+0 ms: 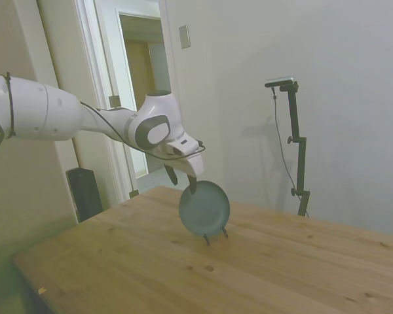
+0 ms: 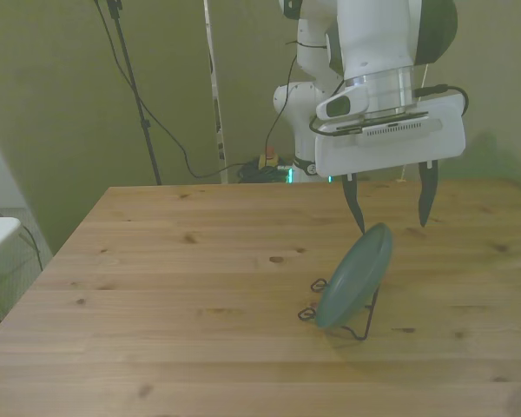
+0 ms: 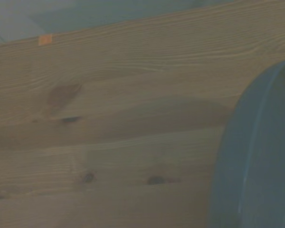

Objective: Unload the plate

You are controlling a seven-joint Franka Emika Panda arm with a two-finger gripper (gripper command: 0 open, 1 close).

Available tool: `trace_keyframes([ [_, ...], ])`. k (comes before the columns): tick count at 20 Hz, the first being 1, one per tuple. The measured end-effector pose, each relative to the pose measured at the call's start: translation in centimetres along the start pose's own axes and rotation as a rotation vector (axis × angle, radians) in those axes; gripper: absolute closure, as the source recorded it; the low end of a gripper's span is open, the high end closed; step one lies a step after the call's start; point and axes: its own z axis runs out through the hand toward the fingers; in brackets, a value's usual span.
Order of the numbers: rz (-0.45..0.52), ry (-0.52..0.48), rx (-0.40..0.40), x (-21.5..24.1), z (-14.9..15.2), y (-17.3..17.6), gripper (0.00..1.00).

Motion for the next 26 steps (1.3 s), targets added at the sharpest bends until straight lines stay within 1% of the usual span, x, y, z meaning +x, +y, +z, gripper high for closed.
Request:
trace_keyframes([
  [2,-0.006,-0.002,0.000,-0.18,0.64,-0.35,0.00],
  [3,-0.008,-0.003,-0.001,-0.25,0.85,-0.49,1.00],
  [10,-0.015,0.001,0.007,-0.32,0.69,-1.11,1.00],
  [26,-0.007,0.002,0.000,0.15,1.06,-0.73,1.00],
])
